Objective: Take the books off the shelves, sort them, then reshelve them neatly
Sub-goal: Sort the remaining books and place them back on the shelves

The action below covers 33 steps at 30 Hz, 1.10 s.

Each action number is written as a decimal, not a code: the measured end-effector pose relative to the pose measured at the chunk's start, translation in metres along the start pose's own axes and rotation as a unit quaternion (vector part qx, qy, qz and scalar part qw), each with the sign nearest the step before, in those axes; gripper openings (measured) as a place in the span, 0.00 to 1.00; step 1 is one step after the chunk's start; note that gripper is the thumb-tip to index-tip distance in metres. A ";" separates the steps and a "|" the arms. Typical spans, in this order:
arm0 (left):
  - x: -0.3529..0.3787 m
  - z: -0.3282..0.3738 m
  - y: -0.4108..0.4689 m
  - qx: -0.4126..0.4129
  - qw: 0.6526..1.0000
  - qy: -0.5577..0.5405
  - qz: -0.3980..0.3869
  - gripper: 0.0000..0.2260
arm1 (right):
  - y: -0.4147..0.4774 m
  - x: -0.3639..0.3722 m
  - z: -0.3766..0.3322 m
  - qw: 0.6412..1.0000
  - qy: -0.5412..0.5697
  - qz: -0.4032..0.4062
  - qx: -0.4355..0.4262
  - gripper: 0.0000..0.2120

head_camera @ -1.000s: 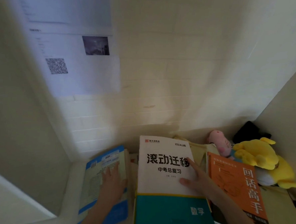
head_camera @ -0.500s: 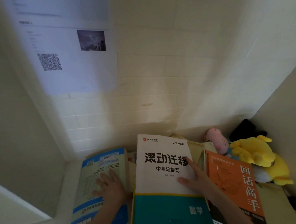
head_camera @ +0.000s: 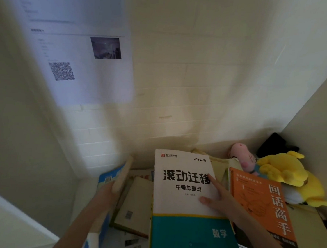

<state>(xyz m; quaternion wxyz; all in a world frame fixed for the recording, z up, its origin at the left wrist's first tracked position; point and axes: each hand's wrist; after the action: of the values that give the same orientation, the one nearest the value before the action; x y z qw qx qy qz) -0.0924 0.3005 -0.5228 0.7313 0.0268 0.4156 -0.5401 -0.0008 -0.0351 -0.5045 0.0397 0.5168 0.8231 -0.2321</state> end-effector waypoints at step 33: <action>0.037 0.105 -0.023 0.069 0.985 -0.140 -0.070 0.15 | -0.001 -0.023 0.002 0.991 0.027 0.105 0.078 0.36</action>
<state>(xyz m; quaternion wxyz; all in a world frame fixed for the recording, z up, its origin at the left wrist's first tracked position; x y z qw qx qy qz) -0.0479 0.2110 -0.4678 0.7390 -0.0281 0.2714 -0.6160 0.0089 -0.0558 -0.4992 0.0013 0.6081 0.7442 -0.2764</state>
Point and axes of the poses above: each hand's wrist, its own y-axis towards the middle knuckle, its own x-axis out of the palm, z = x × y, and after that the axes turned 5 degrees about y, right-handed
